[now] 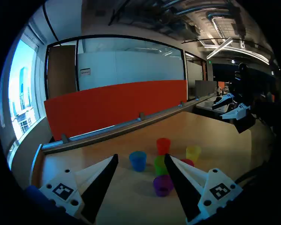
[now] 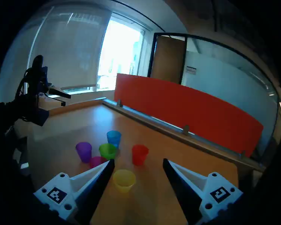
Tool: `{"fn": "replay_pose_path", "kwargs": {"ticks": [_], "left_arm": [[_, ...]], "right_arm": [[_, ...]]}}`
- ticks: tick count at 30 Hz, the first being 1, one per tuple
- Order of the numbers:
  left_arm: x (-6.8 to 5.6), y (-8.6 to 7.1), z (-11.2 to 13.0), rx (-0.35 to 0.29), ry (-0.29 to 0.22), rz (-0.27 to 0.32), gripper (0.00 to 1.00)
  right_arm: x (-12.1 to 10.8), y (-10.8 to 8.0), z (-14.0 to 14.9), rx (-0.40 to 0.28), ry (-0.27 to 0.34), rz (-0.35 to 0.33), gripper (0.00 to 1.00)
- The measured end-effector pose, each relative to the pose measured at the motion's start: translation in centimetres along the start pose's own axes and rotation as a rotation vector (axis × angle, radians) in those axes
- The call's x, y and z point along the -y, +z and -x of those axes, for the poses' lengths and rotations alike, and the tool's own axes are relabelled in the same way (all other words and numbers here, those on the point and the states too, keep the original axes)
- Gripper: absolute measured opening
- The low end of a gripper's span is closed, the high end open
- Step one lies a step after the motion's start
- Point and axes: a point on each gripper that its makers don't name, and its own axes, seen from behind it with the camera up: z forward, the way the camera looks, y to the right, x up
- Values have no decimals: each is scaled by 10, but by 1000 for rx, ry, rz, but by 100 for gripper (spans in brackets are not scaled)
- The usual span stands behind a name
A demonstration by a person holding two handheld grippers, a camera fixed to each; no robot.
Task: Pour water
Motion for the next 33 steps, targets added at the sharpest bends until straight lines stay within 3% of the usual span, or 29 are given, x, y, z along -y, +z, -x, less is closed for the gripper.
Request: {"fn": "replay_pose_path", "kwargs": {"ticks": [12,33], "left_arm": [[9,26,11,36,17,20,91],[32,100,45,119,34,83,92]], "right_arm": [[7,33,4,36,-3,-49,100],[19,93,12,89,-13,-126,100]]}}
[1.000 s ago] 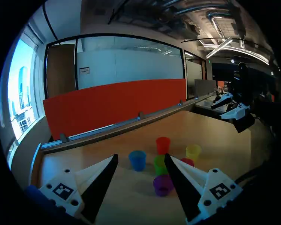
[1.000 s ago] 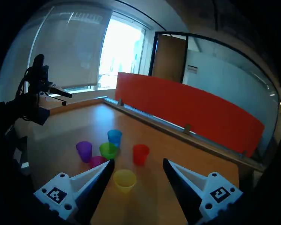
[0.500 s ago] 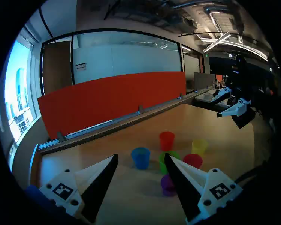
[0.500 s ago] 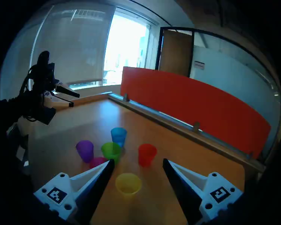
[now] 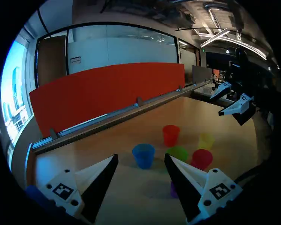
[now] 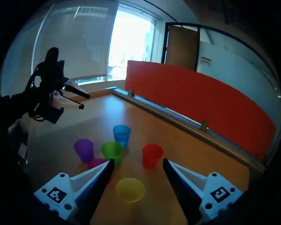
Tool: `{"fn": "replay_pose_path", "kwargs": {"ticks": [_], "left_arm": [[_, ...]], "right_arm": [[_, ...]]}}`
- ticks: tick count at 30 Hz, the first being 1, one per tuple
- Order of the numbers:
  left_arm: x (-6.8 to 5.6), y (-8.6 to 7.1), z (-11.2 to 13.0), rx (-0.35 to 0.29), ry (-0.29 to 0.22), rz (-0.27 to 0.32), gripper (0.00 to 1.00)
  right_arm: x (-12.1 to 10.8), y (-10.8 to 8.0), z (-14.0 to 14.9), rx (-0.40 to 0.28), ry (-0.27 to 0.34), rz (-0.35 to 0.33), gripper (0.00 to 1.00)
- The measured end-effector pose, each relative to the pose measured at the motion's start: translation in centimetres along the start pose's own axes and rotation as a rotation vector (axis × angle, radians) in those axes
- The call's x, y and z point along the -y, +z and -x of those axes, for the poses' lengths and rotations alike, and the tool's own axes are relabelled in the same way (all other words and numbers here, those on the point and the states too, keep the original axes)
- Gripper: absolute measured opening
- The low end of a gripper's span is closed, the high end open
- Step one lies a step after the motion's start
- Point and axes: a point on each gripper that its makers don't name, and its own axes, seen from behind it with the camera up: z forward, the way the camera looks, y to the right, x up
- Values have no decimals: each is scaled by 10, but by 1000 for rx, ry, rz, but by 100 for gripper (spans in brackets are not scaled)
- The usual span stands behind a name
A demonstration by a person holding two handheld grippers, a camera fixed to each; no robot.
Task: Pour water
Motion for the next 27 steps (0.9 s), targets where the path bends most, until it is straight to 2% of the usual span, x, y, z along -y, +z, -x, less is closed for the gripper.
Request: {"fn": "replay_pose_path", "kwargs": {"ticks": [10,20,27], "left_arm": [[4,36,17,38,3,39,92],[4,63,32,60,-2,87,91],[2,78,38,79,19,115,92]], "right_arm": [[1,25,3,18,16,-31,100],[5,45,0,26,7,-55,100],[9,56,0,35,-1,-71,100]]}}
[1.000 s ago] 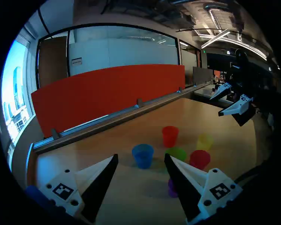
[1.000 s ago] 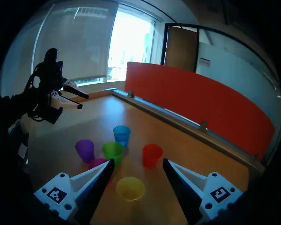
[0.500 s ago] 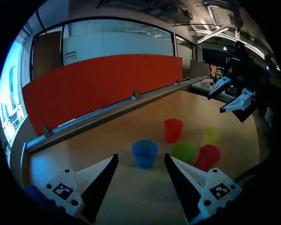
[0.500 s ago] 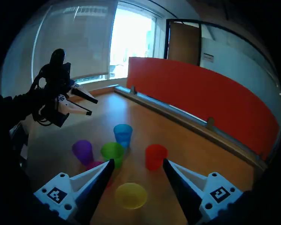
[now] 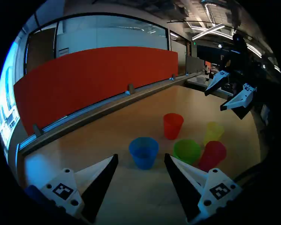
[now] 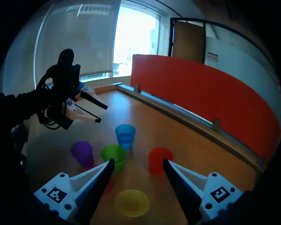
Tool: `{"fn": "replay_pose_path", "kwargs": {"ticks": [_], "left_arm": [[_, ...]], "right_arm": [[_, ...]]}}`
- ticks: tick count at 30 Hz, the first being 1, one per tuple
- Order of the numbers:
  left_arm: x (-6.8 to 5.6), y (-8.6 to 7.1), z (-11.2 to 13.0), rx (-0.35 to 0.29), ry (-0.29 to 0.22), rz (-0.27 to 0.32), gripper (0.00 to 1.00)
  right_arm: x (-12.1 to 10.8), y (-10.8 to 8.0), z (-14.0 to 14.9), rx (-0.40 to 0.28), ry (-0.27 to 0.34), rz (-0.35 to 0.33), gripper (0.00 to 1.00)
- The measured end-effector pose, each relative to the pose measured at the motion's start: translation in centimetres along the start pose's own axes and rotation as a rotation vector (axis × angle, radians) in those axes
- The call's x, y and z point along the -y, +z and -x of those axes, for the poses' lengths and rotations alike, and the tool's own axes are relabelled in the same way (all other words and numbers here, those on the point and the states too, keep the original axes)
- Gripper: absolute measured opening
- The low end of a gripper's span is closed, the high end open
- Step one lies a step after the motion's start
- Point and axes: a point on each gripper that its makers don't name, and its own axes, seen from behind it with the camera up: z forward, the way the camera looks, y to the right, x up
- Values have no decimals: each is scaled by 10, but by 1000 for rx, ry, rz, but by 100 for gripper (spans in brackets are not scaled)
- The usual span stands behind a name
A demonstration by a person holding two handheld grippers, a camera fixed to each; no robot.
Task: Pour water
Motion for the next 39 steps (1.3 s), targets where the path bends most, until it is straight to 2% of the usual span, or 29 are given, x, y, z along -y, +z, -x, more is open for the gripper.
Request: {"fn": "replay_pose_path", "kwargs": {"ticks": [16,26,39], "left_arm": [[-5,30,18,52,44,45,91],[-1,42,26,81,64,64,91],[-3,62,33,118,105,93,91]], "right_arm": [[10,21,2,20,-19,-36,100],[11,26,4,27,-26,-45,100],[12,30,4,32,-30,-50,100]]}}
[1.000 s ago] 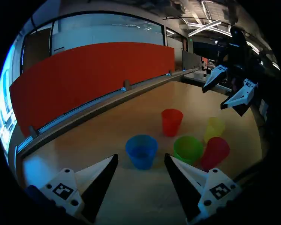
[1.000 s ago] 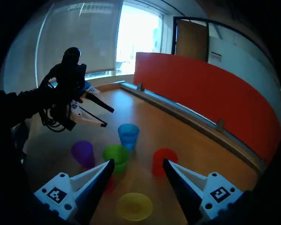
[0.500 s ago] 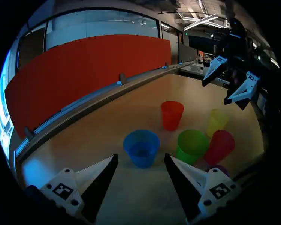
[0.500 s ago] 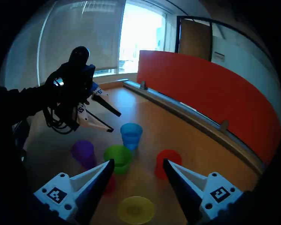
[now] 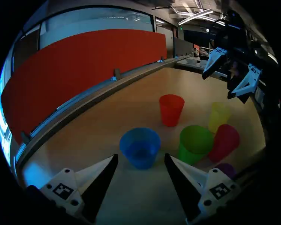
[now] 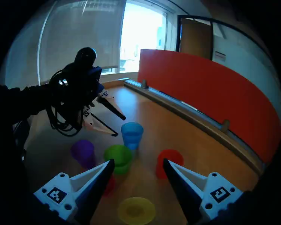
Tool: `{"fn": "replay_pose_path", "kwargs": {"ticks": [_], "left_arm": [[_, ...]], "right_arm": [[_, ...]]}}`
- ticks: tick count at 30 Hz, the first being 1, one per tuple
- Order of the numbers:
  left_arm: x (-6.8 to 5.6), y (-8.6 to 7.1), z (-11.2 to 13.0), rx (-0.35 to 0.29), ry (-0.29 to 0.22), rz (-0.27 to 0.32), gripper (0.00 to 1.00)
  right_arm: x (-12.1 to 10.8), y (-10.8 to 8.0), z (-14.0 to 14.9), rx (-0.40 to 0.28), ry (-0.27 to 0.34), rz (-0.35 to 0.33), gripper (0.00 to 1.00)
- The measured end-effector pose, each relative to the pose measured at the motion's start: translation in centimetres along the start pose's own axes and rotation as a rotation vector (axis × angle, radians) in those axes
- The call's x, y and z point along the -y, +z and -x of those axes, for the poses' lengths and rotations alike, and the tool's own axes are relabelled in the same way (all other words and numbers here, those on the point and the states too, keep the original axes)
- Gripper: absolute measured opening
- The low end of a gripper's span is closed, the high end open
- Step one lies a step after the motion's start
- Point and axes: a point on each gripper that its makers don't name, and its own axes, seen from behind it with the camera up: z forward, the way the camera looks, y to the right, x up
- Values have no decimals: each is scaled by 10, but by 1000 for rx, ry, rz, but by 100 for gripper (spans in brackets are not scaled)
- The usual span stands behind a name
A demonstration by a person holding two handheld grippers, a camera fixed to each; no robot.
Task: Pour water
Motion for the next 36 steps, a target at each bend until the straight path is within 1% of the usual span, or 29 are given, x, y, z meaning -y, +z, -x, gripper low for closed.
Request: {"fn": "replay_pose_path", "kwargs": {"ticks": [6,11,22,36], "left_arm": [[1,11,3,14,8,8,91],[3,20,5,25,5,12,91],[6,36,1,31,18,18,91],[7,45,-5,16,18,11,90]], "right_arm": [[-1,1,1,4,-2,0,100],[-3,2,4,9,-1,2,100],[-6,5,7,11,7,1,100],[-9,2,11,11,10,2,100]]}}
